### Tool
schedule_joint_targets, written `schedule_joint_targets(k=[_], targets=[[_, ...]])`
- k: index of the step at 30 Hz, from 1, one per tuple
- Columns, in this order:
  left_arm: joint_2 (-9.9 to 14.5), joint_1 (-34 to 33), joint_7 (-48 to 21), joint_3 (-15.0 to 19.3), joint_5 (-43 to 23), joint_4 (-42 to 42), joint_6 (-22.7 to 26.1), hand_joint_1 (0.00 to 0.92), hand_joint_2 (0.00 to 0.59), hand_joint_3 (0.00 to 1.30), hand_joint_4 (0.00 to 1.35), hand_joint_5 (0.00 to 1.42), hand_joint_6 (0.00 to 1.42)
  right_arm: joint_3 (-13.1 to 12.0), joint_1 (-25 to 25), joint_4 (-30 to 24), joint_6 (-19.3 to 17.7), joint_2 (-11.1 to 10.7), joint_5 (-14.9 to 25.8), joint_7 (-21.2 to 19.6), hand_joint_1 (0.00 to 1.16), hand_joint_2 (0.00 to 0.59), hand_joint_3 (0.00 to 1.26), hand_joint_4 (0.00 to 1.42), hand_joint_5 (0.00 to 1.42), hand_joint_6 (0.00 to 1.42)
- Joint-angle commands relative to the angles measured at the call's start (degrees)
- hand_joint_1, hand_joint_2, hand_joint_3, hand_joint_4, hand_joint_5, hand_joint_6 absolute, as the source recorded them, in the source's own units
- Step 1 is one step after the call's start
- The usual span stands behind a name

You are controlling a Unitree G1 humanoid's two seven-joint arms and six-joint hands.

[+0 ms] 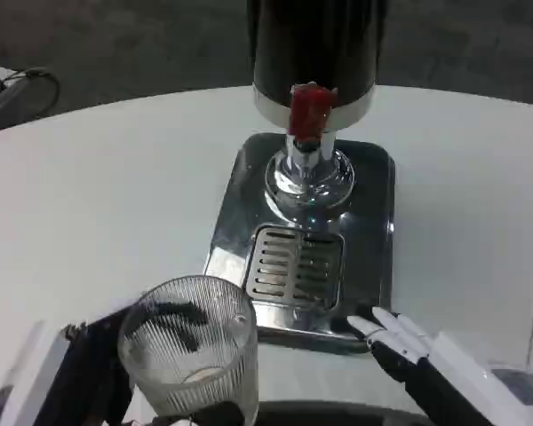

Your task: Grasp the cup under the faucet to collect the drink, then remove the cup.

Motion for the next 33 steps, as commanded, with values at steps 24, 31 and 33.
schedule_joint_targets(k=[24,31,33], targets=[[-0.4,-3.1,1.5,0.8,0.3,3.1,1.2,0.421,0.079,1.0,1.09,1.34,1.42,-3.0,3.3,-2.5,-0.4,1.2,1.2,0.2,0.37,0.446,0.11,0.0,0.0,0.06],[-0.1,-8.3,2.9,0.3,2.9,8.0,2.8,0.421,0.079,1.0,1.09,1.34,1.42,-8.0,5.1,-2.6,-2.9,1.4,3.8,0.4,0.37,0.446,0.11,0.0,0.0,0.06],[-0.1,-9.7,3.4,0.2,3.6,9.2,3.3,0.421,0.079,1.0,1.09,1.34,1.42,-9.3,5.9,-2.6,-3.7,1.6,4.6,0.4,0.37,0.446,0.11,0.0,0.0,0.06]])
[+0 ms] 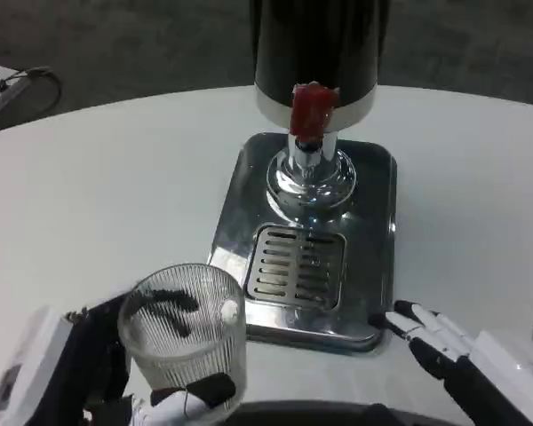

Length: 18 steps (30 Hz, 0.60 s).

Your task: Grasp the cup under the faucet to collect the drink, then remove the cup.

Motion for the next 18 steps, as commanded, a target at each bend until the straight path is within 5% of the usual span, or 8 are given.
schedule_joint_targets(k=[1,11,18], targets=[[0.0,-3.6,2.4,0.0,1.4,2.9,1.2,0.421,0.079,1.0,1.09,1.34,1.42,-3.2,2.3,-1.0,-2.6,0.3,2.1,0.3,0.37,0.446,0.11,0.0,0.0,0.06],[-2.1,-14.9,8.0,-5.1,9.6,10.3,6.7,0.421,0.079,1.0,1.09,1.34,1.42,-8.1,5.8,-1.0,-5.9,1.5,5.9,-0.4,0.37,0.446,0.11,0.0,0.0,0.07],[-0.7,-23.7,9.4,-8.3,12.2,17.8,9.7,0.421,0.079,1.0,1.07,1.34,1.42,-10.4,7.0,-1.0,-7.1,2.4,7.3,-0.4,0.37,0.446,0.11,0.0,0.0,0.08]])
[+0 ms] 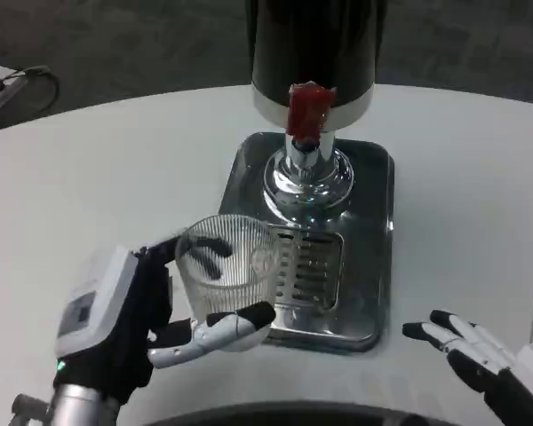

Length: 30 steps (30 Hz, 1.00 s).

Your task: Grasp the cup under the faucet to collect the drink, then remove the cup.

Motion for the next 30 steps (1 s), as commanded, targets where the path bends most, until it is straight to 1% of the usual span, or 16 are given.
schedule_joint_targets(k=[1,9,14,17,21,27,30], targets=[[1.4,-5.2,1.5,-1.4,0.7,4.3,1.6,0.421,0.079,1.0,1.07,1.34,1.42,-1.3,1.1,-0.9,-1.2,0.7,0.9,-0.2,0.37,0.446,0.11,0.0,0.0,0.08],[3.8,-11.9,1.9,-3.9,0.7,11.6,3.5,0.421,0.079,1.0,1.07,1.34,1.42,-1.7,1.0,-0.9,-1.5,1.1,1.2,0.1,0.37,0.446,0.11,0.0,0.0,0.09],[4.8,-15.2,2.6,-5.3,0.8,15.7,4.7,0.421,0.079,1.0,1.07,1.34,1.42,-2.3,1.1,-0.9,-1.3,1.1,1.8,-0.1,0.37,0.446,0.11,0.0,0.0,0.1],[5.0,-17.5,3.5,-5.9,0.8,18.9,5.5,0.421,0.079,1.0,1.07,1.34,1.42,-3.0,1.5,-0.9,-1.1,1.0,2.9,-0.1,0.37,0.446,0.11,0.0,0.0,0.11],[5.4,-21.6,4.4,-7.7,1.1,23.4,5.9,0.421,0.079,1.0,1.07,1.34,1.42,-3.9,1.6,-0.9,-1.3,0.6,4.1,-0.2,0.37,0.446,0.11,0.0,0.0,0.11],[4.5,-27.3,5.7,-10.4,1.5,29.4,6.2,0.421,0.079,1.0,1.07,1.34,1.42,-5.6,2.5,-0.9,-1.2,0.2,5.4,-0.3,0.37,0.446,0.11,0.0,0.0,0.11],[4.2,-29.4,6.5,-11.7,1.7,31.7,6.2,0.421,0.079,1.0,1.07,1.34,1.42,-5.7,2.5,-0.9,-0.9,0.0,5.7,-0.2,0.37,0.446,0.11,0.0,0.0,0.11]])
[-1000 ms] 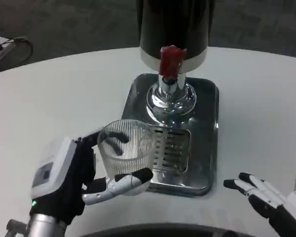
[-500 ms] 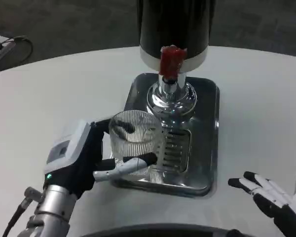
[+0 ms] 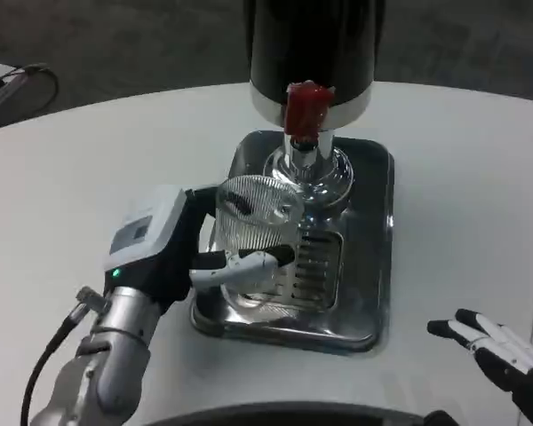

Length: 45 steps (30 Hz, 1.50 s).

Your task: Grasp the cup under the faucet to collect the drink, then remove the cup.

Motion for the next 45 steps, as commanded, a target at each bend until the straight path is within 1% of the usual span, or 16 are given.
schedule_joint_targets(k=[1,4,6,8,10,12,14,18,22,26,29,32,38,39,42,45], targets=[[-0.6,-3.3,1.9,-1.8,0.4,3.1,0.1,0.421,0.079,1.0,1.07,1.34,1.42,-0.3,0.6,-0.9,0.1,-0.5,0.8,-0.2,0.37,0.446,0.11,0.0,0.0,0.11],[-0.5,-5.7,1.8,-3.8,1.4,5.1,0.6,0.421,0.078,0.98,1.06,1.32,1.42,-0.5,0.6,-0.9,0.4,-0.4,0.7,-0.4,0.37,0.446,0.11,0.0,0.0,0.11],[-0.4,-6.7,1.5,-5.0,1.9,5.9,1.0,0.406,0.058,0.94,1.01,1.28,1.42,-0.8,1.0,-0.9,0.4,-0.3,1.0,-0.5,0.37,0.446,0.11,0.0,0.0,0.11],[-0.3,-7.4,0.8,-5.9,1.7,6.7,1.2,0.377,0.036,0.87,0.95,1.24,1.41,-1.2,1.8,-0.9,0.0,0.0,1.1,-0.9,0.37,0.446,0.11,0.0,0.0,0.11],[-0.2,-7.6,0.5,-6.6,1.5,6.7,1.6,0.327,0.038,0.77,0.87,1.19,1.4,-1.6,2.5,-0.9,-0.2,0.2,1.4,-1.1,0.37,0.446,0.11,0.0,0.0,0.11],[-0.1,-7.4,0.3,-7.1,1.6,6.3,2.0,0.243,0.053,0.68,0.76,1.11,1.37,-1.7,2.7,-0.9,-0.4,0.2,1.7,-1.3,0.37,0.446,0.11,0.0,0.0,0.11],[0.2,-7.0,0.0,-7.5,1.5,5.8,2.3,0.187,0.057,0.6,0.64,0.99,1.31,-1.7,2.7,-0.9,-0.4,0.1,1.9,-1.4,0.37,0.446,0.11,0.0,0.0,0.11],[1.3,-6.3,-0.3,-7.4,1.1,4.1,2.6,0.151,0.053,0.49,0.5,0.83,1.18,-1.2,2.2,-0.9,-0.2,-0.2,1.9,-1.4,0.37,0.446,0.12,0.0,0.0,0.12],[1.9,-6.1,-0.5,-7.3,1.0,3.0,2.9,0.142,0.05,0.47,0.46,0.77,1.12,-0.8,1.9,-0.9,0.2,-0.2,1.7,-1.4,0.37,0.446,0.12,0.0,0.0,0.12],[2.2,-6.0,-0.8,-7.3,0.5,2.2,2.4,0.136,0.054,0.46,0.43,0.75,1.1,-0.5,1.9,-0.9,0.4,-0.1,1.5,-1.5,0.37,0.446,0.12,0.0,0.0,0.12],[2.5,-5.8,-1.8,-7.4,0.0,1.4,1.9,0.109,0.044,0.37,0.36,0.67,1.01,-0.2,1.9,-0.9,0.7,-0.2,1.4,-1.5,0.37,0.446,0.12,0.0,0.0,0.13],[2.7,-5.1,-2.5,-6.9,-0.9,0.3,1.4,0.073,0.042,0.26,0.3,0.61,0.93,0.0,1.7,-0.8,1.1,-0.3,1.3,-1.5,0.37,0.446,0.12,0.0,0.0,0.13],[3.9,-2.9,-2.8,-5.3,-2.6,-3.0,1.1,0.055,0.044,0.23,0.27,0.59,0.92,1.5,0.8,-0.3,2.0,-0.6,0.9,-1.7,0.37,0.446,0.12,0.0,0.0,0.13],[4.1,-2.2,-3.0,-4.5,-3.2,-3.8,1.0,0.054,0.044,0.23,0.27,0.58,0.9,1.7,0.5,-0.1,2.3,-0.8,0.9,-1.7,0.37,0.446,0.13,0.0,0.0,0.13],[4.8,0.2,-2.8,-1.7,-5.6,-6.8,0.7,0.054,0.044,0.22,0.24,0.47,0.75,2.0,-0.3,0.1,3.0,-1.1,0.8,-1.8,0.37,0.446,0.13,0.0,0.0,0.13],[5.4,2.7,-2.9,1.3,-7.9,-10.2,-0.2,0.041,0.045,0.22,0.21,0.42,0.68,2.2,-0.7,0.1,3.7,-1.2,1.0,-1.9,0.37,0.446,0.13,0.0,0.0,0.13]])
